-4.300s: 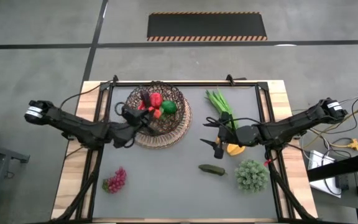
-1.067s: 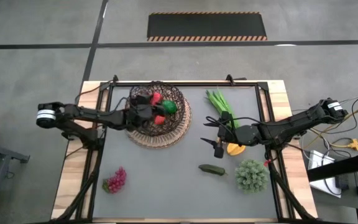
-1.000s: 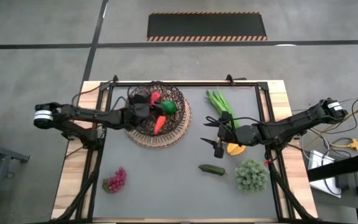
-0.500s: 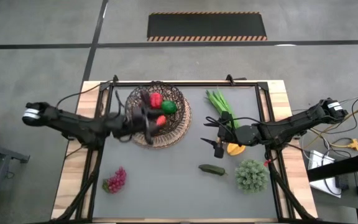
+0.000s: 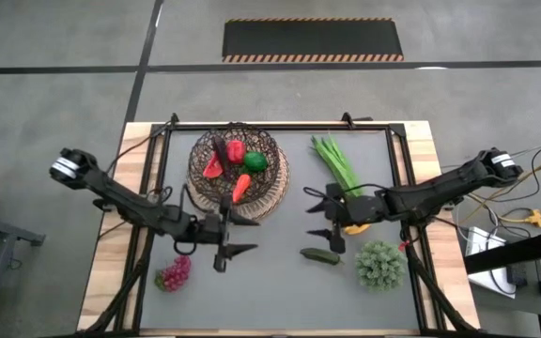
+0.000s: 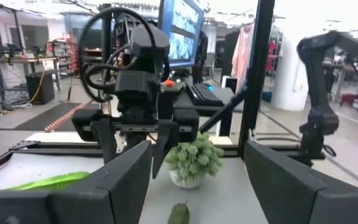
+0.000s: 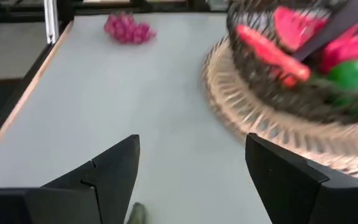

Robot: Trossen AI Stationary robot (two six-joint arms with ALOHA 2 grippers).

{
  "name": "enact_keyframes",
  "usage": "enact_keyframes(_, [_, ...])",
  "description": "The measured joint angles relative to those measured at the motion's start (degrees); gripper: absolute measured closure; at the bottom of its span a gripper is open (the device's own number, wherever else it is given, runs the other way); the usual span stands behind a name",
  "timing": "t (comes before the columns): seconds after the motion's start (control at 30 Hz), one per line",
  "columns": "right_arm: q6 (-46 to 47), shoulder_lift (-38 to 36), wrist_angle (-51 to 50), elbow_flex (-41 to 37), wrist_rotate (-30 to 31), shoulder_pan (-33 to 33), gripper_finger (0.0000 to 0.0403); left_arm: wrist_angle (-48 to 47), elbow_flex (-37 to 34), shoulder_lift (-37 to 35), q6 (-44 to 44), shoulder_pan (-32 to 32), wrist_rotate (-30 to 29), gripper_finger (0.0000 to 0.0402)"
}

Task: Build produce basket
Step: Put the green chili pepper into the black wire basket

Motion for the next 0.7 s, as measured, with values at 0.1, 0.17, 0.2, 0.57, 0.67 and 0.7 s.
enact_keyframes(0.1, [2.3, 3.0, -3.1, 2.0, -1.6, 0.7, 0.0129, -0.1, -0.2, 0.9, 0.0, 0.0, -0.1, 0.0162])
enact_keyframes(0.17, [3.1, 5.7, -7.2, 4.4, -3.0, 1.6, 0.0129, -0.2, -0.2, 1.1, 0.5, 0.1, -0.5, 0.0162])
enact_keyframes(0.2, [3.4, 7.0, -9.8, 5.7, -3.3, 2.2, 0.0129, -0.1, -0.2, 1.1, 1.2, 0.1, -0.6, 0.0162])
enact_keyframes(0.57, [9.8, 24.4, -40.7, 20.9, -3.6, 9.0, 0.0129, -0.1, -0.2, -0.6, 5.8, 0.2, -2.9, 0.0162])
enact_keyframes(0.67, [11.4, 28.4, -44.7, 23.6, -5.0, 10.2, 0.0129, 0.0, -0.2, -0.6, 7.5, 0.2, -3.5, 0.0162])
enact_keyframes(0.7, [12.0, 29.7, -45.3, 24.3, -5.6, 10.6, 0.0129, 0.0, -0.2, -0.6, 7.6, 0.2, -3.6, 0.0162])
